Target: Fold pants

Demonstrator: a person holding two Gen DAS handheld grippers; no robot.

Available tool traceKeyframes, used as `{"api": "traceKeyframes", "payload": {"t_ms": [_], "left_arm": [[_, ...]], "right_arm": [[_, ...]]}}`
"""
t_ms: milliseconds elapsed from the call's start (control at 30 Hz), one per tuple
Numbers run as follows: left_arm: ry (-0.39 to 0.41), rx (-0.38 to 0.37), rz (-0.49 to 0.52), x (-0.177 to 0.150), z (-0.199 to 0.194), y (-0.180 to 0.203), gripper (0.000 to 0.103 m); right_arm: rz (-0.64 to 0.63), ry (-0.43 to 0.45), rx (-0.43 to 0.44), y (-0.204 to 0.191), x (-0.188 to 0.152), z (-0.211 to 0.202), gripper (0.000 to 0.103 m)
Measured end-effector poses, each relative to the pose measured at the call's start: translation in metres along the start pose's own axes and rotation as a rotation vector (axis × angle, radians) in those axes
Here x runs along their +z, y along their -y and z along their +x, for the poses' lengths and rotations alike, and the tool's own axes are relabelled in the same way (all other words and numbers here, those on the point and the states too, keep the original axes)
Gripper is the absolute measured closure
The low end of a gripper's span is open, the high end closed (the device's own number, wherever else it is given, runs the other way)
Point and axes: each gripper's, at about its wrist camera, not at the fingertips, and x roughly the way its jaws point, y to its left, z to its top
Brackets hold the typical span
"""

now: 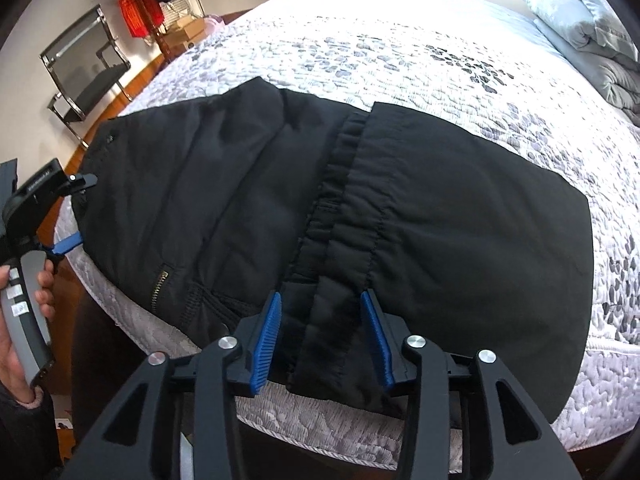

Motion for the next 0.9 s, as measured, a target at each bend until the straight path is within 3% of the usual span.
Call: {"api": "traceKeyframes", "payload": {"t_ms": [300, 567, 733, 900], "left_arm": [[0.031, 0.008, 0.025, -0.004, -0.001, 0.019, 0.006], [0.146, 0.135, 0.026, -0.02, -0.017, 0.01, 0.006], [0.092, 0.1, -0.125, -0.012, -0.005, -0.023, 0.006], [0.082, 0.115, -0.121, -0.007, 0.007, -0.023, 0.006]], "right_arm": [[-0.018, -0.01, -0.053, -0.011, 0.007, 0.003, 0.06], [-0.009, -0.03, -0.089, -0.013, 0.011, 0.007, 0.06], [-0.032, -0.039, -0.111, -0.018, 0.01, 0.012, 0.055], [-0.041, -0.049, -0.12, -0.019, 0.01, 0.016, 0.053]]}}
